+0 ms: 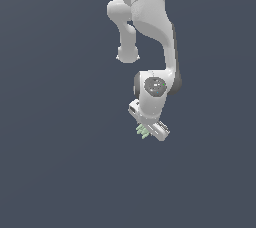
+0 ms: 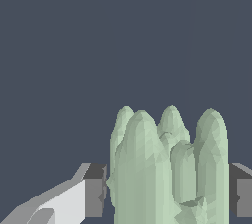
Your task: Pick up the object and move it to a goal position.
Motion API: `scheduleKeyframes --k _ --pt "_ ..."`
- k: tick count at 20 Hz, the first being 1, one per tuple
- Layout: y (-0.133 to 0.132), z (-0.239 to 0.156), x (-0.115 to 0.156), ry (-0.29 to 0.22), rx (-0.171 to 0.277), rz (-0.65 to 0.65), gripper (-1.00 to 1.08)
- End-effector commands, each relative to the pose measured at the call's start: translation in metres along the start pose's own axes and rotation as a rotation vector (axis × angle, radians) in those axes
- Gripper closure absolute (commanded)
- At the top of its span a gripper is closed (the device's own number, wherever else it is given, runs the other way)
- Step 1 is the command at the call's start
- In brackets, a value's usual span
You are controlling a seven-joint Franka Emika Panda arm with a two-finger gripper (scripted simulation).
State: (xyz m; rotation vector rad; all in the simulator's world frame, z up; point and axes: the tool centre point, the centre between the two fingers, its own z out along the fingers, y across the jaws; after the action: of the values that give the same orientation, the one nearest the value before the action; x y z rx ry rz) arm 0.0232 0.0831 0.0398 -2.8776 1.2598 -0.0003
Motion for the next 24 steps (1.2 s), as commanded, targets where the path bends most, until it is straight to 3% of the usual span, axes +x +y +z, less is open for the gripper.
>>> scheduleKeyframes --k 1,11,24 --pt "0.000 0.000 0.000 0.000 0.000 0.000 1.08" --pt "-0.002 -0.031 0.011 0.000 0.000 0.000 1.08" --pt "-0.012 -0.146 0.054 0.000 -0.001 0.001 1.08"
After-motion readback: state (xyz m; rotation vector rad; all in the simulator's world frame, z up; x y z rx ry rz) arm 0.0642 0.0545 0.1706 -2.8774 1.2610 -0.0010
